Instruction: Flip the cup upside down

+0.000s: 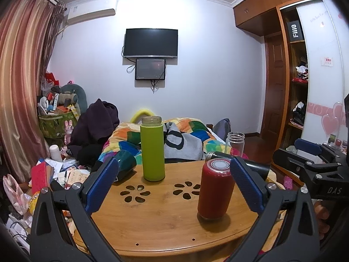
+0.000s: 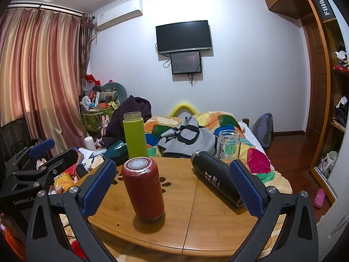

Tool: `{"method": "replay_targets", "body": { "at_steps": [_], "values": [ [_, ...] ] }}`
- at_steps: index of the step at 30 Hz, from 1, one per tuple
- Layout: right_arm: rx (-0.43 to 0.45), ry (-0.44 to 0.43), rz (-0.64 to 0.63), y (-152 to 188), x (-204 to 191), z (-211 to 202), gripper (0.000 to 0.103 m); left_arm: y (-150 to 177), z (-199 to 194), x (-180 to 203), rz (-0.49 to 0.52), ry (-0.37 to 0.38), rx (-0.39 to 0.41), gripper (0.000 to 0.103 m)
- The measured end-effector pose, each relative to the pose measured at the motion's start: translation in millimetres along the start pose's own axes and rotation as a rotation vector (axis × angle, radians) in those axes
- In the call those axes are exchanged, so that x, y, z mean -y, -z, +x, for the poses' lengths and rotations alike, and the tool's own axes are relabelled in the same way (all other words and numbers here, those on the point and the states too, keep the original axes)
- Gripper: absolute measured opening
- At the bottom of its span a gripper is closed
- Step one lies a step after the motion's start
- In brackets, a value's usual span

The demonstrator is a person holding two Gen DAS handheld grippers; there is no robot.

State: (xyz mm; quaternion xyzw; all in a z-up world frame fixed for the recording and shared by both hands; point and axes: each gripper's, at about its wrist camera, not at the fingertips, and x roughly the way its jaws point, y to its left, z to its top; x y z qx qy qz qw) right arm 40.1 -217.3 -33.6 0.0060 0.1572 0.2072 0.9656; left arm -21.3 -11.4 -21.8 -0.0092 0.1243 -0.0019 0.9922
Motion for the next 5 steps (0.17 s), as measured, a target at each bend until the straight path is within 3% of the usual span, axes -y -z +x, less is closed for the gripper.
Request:
{"method": "replay_targets", "body": {
  "at_steps": [5],
  "values": [
    [-0.001,0.000,0.001,-0.4,0.0,0.5,0.103,-0.7,-0.1,1.4,0.004,0.004,0.001,0.103]
  ]
}}
